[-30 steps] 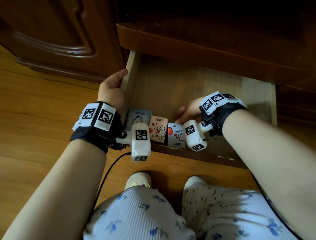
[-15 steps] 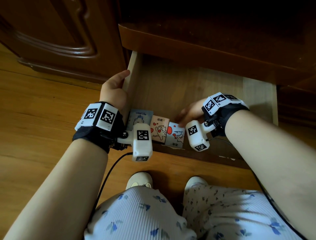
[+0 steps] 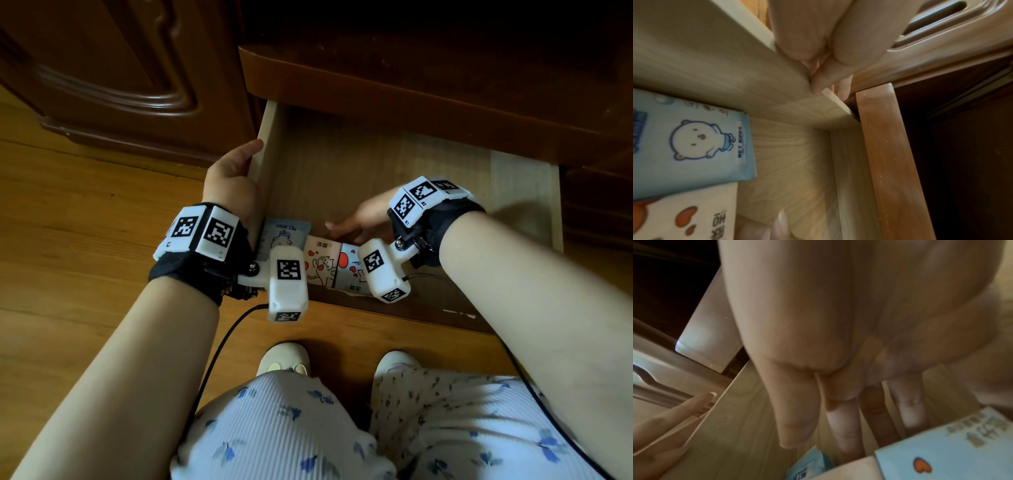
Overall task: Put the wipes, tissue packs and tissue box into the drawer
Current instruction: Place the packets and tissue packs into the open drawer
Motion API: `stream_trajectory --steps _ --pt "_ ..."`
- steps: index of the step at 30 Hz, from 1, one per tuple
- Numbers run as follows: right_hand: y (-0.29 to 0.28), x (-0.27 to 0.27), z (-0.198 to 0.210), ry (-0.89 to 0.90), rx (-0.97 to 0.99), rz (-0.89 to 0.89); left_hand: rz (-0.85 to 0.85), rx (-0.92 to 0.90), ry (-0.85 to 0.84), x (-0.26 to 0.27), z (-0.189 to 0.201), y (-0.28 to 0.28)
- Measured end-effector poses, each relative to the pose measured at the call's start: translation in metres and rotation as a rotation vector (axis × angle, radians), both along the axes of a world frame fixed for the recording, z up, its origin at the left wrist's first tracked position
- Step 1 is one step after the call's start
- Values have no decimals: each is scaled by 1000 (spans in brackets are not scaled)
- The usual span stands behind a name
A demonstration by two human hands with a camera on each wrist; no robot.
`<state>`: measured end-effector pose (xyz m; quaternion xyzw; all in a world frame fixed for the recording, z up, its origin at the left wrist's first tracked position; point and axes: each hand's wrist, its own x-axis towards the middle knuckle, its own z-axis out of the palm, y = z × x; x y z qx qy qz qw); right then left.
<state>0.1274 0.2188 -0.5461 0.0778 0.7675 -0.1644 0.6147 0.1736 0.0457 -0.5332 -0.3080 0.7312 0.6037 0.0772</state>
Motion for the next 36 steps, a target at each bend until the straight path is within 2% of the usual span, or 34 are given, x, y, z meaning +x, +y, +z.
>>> stream_trajectory --steps 6,10,13,17,23,26,29,33,36 --pt "2 4 -2 -95 -61 -137 -16 0 6 0 -4 -2" --pt "2 -1 -1 39 6 -94 -21 20 3 0 -5 -4" --pt "12 -1 1 103 97 10 -22 25 2 0 -6 -5" --pt "14 3 -9 -67 30 -65 -34 22 -1 0 -6 -6" --pt "-2 8 1 -88 -13 -57 0 45 -1 0 -2 -4" --pt "-7 8 9 -18 -11 27 10 63 5 3 3 -3" --pt "-5 7 12 71 11 30 -12 72 18 6 6 -3" --pt "-1 -2 5 128 35 120 51 79 127 8 13 -2" --pt "-2 -8 1 170 -49 -29 101 13 271 4 21 -2"
